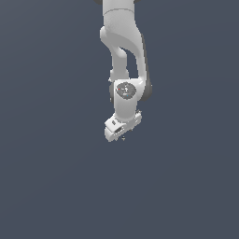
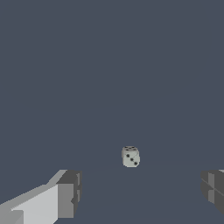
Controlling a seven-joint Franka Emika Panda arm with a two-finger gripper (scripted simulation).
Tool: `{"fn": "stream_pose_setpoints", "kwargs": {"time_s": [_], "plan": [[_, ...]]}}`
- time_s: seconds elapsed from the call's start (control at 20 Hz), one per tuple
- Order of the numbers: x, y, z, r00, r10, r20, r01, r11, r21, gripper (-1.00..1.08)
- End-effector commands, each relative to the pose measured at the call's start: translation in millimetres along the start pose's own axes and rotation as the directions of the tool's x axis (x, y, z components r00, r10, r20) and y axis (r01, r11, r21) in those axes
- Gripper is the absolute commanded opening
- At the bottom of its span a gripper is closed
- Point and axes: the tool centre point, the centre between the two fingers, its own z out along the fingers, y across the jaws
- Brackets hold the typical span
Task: Pick up the object and move it to a goal position.
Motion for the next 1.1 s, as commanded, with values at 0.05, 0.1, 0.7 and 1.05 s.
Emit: {"fn": "stream_pose_setpoints", "kwargs": {"time_s": [0.05, 0.1, 0.7, 1.05], "plan": [[0, 0, 0, 1.000, -0.003, 0.000, 0.003, 1.000, 0.000, 1.00], [0, 0, 1, 1.000, -0.003, 0.000, 0.003, 1.000, 0.000, 1.00], [-1, -1, 44, 1.000, -0.008, 0.000, 0.008, 1.000, 0.000, 1.00], [0, -1, 51, 1.000, -0.009, -0.001, 0.009, 1.000, 0.000, -1.00]]}}
